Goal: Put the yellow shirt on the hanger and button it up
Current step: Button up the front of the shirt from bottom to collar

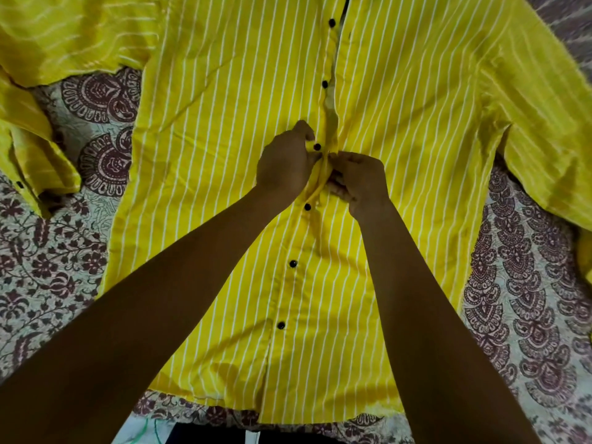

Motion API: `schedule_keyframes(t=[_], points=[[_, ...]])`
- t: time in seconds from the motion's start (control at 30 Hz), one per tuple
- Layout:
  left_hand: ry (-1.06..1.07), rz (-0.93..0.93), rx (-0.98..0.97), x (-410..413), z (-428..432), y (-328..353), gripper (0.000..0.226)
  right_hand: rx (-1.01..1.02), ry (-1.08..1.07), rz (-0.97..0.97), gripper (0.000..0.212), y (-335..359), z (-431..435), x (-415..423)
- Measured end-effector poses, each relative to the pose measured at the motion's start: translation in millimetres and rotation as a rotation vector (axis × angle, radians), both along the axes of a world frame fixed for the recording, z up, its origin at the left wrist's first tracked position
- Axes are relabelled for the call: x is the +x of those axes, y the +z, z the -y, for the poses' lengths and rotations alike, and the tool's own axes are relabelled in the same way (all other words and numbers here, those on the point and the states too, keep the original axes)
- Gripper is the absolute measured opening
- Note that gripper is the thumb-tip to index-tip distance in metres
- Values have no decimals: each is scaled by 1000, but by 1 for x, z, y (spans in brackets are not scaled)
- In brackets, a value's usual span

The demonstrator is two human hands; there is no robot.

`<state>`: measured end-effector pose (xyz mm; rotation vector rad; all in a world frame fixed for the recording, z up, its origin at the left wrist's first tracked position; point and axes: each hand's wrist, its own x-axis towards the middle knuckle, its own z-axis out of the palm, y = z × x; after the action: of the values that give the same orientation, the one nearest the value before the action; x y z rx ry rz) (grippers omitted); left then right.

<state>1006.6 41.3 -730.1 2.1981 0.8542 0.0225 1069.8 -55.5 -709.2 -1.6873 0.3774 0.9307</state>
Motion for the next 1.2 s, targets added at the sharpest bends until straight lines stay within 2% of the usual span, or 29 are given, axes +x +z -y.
schedule_keyframes(t=[0.17, 0.27, 0.37, 0.5, 0.6, 0.83, 0.97, 1.03, 1.1, 1.2], points=[[-65, -70, 32, 14, -7, 0, 13, 14, -37, -24, 22, -4, 0, -2], [-85, -86, -34, 20, -11, 4, 14, 6, -86, 29, 24, -9, -3, -7], [-93, -120, -149, 23, -12, 12, 17, -43, -109, 144, 25, -15, -10, -12], [-59, -85, -259, 21, -15, 15, 12, -177, -32, 371, 13, -20, -16, -21], [-28, -45, -292, 20, -14, 13, 9, -200, -9, 438, 17, -20, -13, -25], [19, 71, -319, 14, -13, 0, 8, -168, -75, 395, 14, -30, -9, -24], [57, 105, -366, 12, -12, -1, 7, -124, -11, 406, 11, -31, -5, -22], [74, 113, -391, 10, -12, -3, 7, -88, 21, 407, 22, -29, -5, -19], [74, 126, -409, 9, -13, -3, 7, -29, 22, 346, 37, -28, -2, -15], [50, 139, -443, 8, -13, -1, 8, 57, -13, 235, 27, -23, 2, -8]])
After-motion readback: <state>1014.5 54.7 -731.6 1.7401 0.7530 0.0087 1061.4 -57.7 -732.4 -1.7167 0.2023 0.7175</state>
